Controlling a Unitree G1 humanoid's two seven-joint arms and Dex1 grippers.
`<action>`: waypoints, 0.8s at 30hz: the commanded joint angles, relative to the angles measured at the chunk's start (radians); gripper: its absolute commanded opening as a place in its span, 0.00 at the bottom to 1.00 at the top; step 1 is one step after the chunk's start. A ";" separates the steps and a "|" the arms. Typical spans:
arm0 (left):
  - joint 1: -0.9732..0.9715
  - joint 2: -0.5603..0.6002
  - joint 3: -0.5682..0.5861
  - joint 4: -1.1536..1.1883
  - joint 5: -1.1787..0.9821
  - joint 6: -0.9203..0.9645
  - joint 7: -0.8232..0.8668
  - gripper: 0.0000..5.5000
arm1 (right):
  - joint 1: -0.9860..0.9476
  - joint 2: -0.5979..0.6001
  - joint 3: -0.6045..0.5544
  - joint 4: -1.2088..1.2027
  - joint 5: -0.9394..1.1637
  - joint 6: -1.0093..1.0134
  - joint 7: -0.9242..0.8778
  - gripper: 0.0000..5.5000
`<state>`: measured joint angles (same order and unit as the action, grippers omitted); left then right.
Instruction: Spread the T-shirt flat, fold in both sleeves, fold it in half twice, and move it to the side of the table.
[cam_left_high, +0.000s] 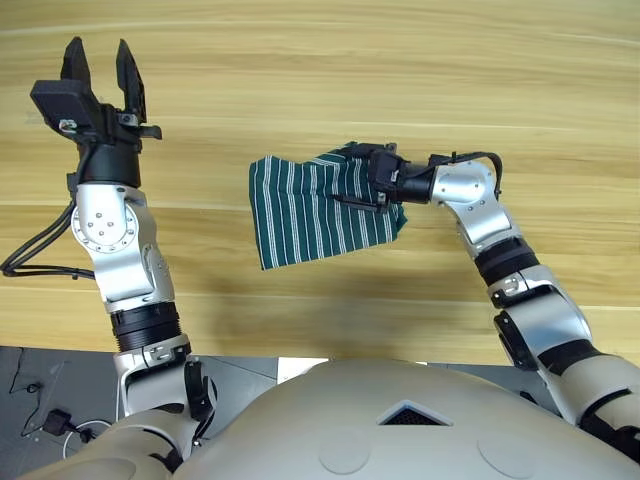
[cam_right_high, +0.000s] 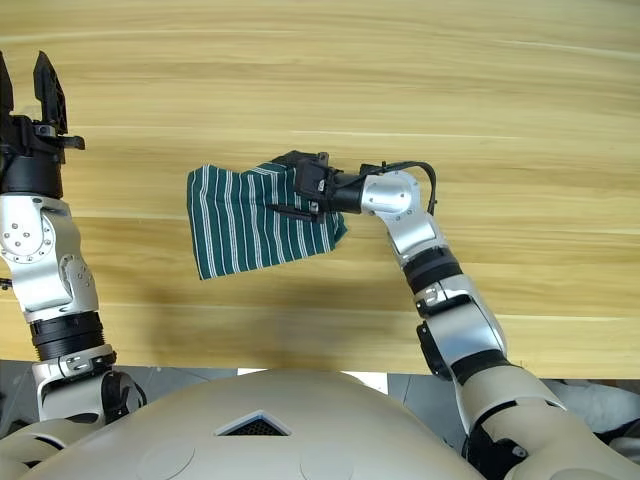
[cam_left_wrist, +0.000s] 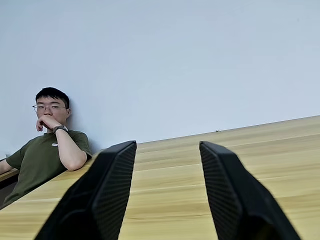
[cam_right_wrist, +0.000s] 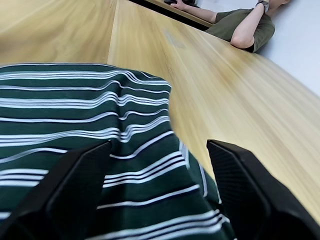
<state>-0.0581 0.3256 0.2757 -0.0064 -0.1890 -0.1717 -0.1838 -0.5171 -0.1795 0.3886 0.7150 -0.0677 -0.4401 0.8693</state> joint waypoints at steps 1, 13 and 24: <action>0.011 -0.028 -0.042 0.020 0.032 -0.012 -0.008 0.43 | -0.083 0.043 0.001 0.126 -0.052 -0.068 -0.059 0.64; 0.025 -0.073 -0.062 0.082 0.010 -0.073 -0.060 0.43 | -0.182 0.085 0.062 0.472 -0.281 -0.145 -0.353 0.64; 0.054 -0.099 -0.097 0.093 0.023 -0.106 -0.075 0.43 | -0.220 -0.039 0.078 0.574 -0.364 -0.077 -0.571 0.64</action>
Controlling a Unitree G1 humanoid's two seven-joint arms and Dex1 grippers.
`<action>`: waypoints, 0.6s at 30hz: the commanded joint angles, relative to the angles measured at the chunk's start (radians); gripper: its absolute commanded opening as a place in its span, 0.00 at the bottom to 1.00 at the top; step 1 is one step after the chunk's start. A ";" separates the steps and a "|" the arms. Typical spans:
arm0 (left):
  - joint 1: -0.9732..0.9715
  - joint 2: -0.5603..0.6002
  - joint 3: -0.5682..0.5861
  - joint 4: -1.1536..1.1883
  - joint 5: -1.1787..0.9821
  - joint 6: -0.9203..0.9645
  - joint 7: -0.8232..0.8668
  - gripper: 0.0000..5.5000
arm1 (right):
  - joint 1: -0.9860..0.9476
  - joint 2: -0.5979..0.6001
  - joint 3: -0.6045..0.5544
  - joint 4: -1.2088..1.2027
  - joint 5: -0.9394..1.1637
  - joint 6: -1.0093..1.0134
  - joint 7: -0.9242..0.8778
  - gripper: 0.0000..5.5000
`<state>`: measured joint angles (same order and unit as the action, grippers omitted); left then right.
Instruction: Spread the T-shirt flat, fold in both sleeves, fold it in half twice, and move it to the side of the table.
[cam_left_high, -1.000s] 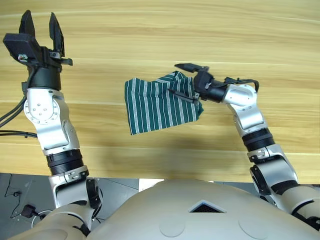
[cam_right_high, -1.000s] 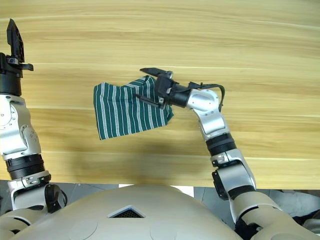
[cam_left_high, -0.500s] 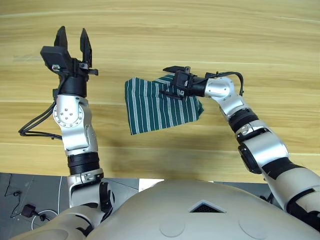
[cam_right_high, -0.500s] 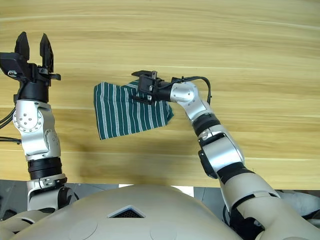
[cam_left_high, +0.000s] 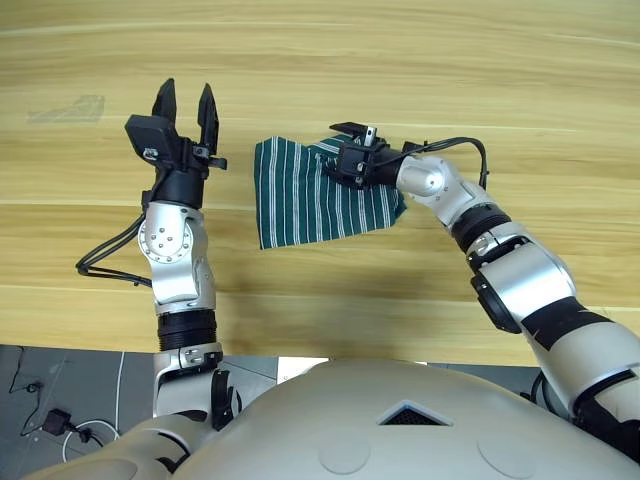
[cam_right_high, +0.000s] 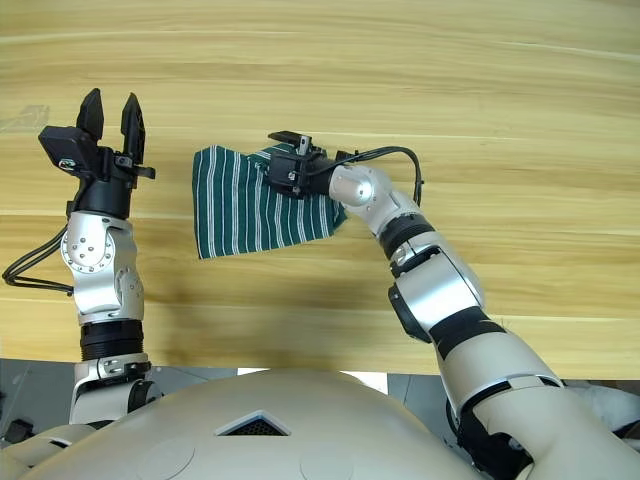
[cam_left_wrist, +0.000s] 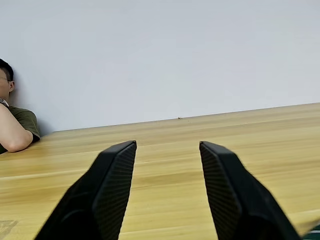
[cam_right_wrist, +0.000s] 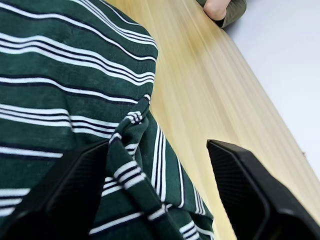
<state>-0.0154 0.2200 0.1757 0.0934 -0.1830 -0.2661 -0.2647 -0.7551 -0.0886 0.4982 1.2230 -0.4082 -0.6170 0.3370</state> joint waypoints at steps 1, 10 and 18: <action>0.015 0.011 0.008 -0.015 0.021 -0.011 0.011 0.43 | 0.019 -0.175 -0.059 0.070 -0.005 0.114 -0.061 0.64; 0.040 0.064 0.051 -0.051 0.047 0.015 0.021 0.43 | 0.278 -0.519 -0.350 0.092 0.170 0.179 -0.280 0.64; 0.053 0.039 0.029 -0.037 0.058 0.011 0.027 0.43 | 0.422 -0.555 -0.437 0.088 0.189 0.257 -0.563 0.64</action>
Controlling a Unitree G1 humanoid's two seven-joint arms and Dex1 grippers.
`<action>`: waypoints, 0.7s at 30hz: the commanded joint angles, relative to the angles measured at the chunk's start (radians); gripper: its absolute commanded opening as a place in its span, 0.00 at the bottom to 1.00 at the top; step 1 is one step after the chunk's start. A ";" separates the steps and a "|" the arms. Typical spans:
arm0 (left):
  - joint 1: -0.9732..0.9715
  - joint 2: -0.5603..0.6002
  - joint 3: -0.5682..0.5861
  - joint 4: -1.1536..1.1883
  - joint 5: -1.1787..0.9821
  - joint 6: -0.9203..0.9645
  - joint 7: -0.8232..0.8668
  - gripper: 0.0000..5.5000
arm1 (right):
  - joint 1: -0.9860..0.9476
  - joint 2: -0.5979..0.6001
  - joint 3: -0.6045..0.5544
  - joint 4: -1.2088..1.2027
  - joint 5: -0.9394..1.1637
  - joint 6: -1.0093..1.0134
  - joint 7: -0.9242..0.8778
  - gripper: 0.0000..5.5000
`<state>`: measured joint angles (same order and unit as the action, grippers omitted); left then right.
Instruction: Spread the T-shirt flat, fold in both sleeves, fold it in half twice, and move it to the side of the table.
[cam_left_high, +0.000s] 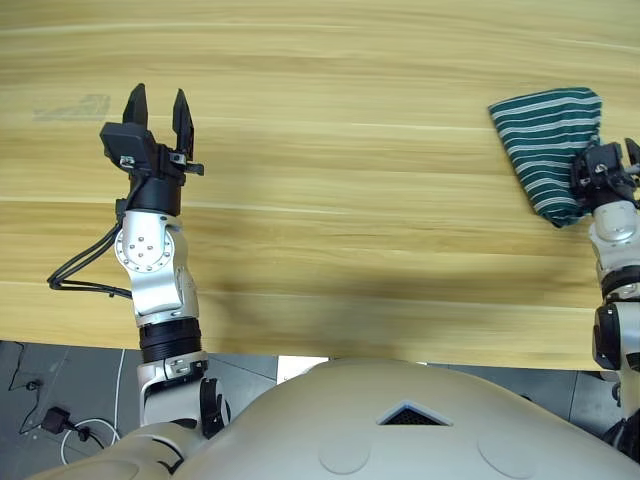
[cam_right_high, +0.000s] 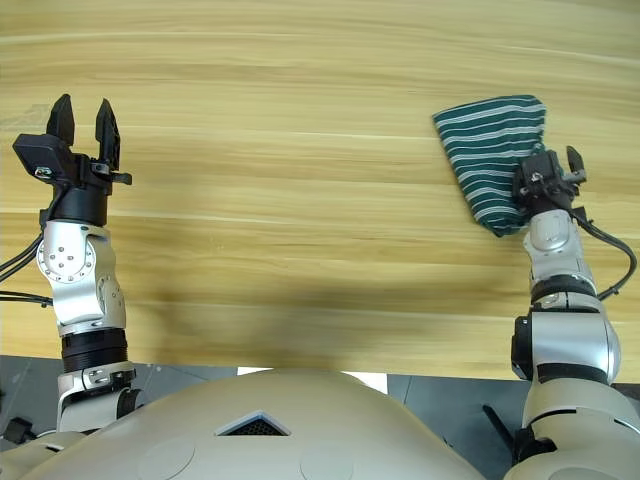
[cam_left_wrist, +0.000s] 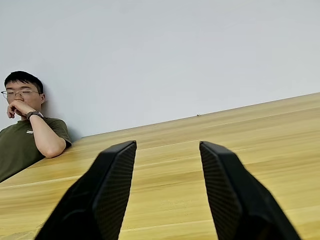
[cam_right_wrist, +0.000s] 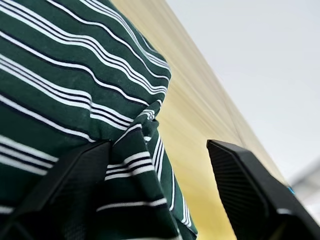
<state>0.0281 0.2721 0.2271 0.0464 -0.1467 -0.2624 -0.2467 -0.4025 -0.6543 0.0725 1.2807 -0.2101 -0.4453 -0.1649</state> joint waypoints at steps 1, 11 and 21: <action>0.012 -0.025 -0.032 0.011 0.024 0.007 0.014 0.43 | 0.069 0.008 -0.012 0.026 -0.020 0.091 -0.114 0.64; 0.033 -0.076 -0.085 0.005 0.070 -0.014 0.058 0.43 | 0.021 -0.033 -0.043 -0.140 -0.073 -0.100 -0.396 0.64; -0.088 -0.171 -0.171 -0.125 0.154 0.030 0.172 0.43 | 0.073 0.308 0.063 -0.857 0.149 -0.217 -0.130 0.64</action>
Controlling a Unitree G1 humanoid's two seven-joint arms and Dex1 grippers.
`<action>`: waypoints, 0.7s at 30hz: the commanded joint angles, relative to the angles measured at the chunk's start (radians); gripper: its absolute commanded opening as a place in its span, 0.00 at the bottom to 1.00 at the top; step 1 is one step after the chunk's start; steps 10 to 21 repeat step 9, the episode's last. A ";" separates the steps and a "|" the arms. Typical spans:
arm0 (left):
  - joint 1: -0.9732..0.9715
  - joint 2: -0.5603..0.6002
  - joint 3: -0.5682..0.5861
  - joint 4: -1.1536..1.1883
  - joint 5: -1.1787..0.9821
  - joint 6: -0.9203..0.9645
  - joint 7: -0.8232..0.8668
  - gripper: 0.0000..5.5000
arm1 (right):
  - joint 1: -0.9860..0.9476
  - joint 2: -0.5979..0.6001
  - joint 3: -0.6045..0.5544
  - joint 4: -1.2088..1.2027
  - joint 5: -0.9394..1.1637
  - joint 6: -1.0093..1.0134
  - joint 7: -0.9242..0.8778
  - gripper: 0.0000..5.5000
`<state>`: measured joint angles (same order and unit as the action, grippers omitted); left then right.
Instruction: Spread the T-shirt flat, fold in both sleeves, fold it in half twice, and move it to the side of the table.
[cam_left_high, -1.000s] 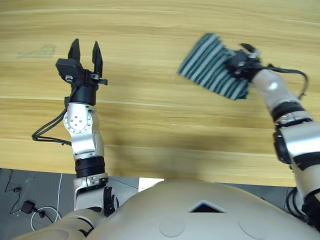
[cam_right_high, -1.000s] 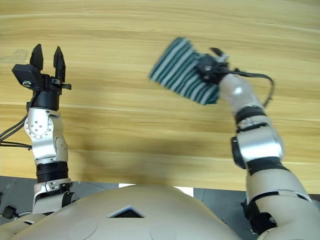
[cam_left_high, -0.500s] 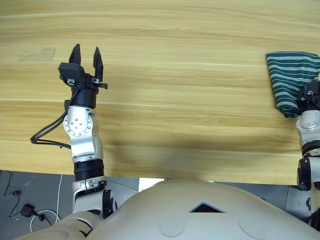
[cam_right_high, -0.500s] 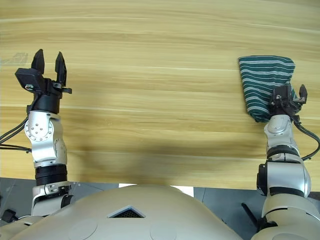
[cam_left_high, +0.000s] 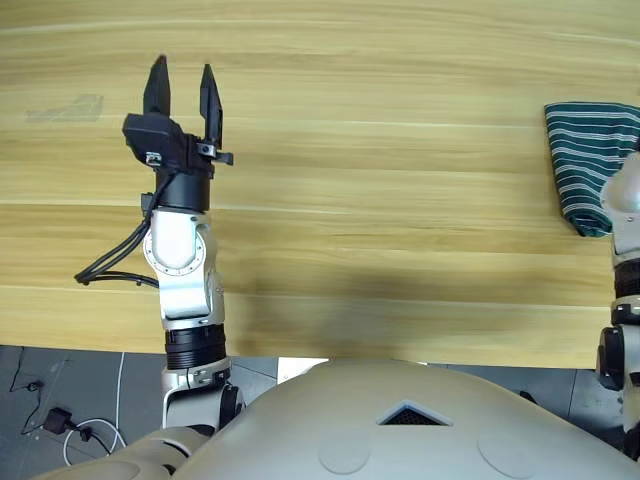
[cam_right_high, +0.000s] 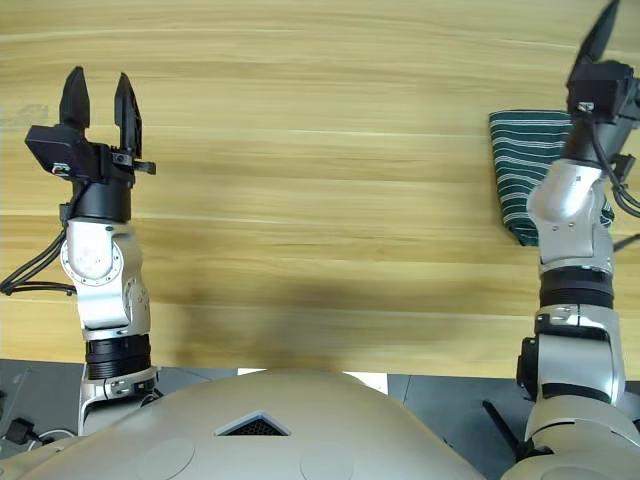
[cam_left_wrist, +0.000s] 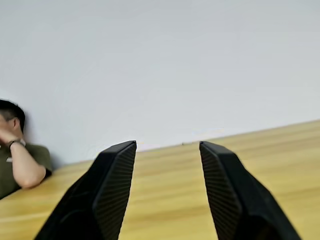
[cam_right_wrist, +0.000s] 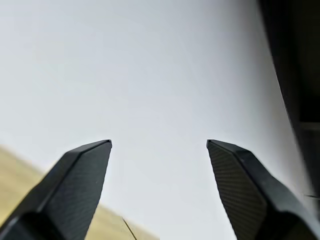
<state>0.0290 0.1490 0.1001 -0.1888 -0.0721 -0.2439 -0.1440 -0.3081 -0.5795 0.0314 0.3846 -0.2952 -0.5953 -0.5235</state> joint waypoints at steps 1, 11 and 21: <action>-0.102 -0.068 -0.055 0.156 0.103 0.004 0.097 0.43 | -0.031 0.297 0.121 0.083 0.291 -0.086 0.293 0.64; -0.036 -0.067 -0.114 0.266 0.265 -0.159 0.186 0.43 | 0.020 0.431 0.046 0.195 0.451 -0.127 0.525 0.64; -0.036 -0.067 -0.114 0.266 0.265 -0.159 0.186 0.43 | 0.020 0.431 0.046 0.195 0.451 -0.127 0.525 0.64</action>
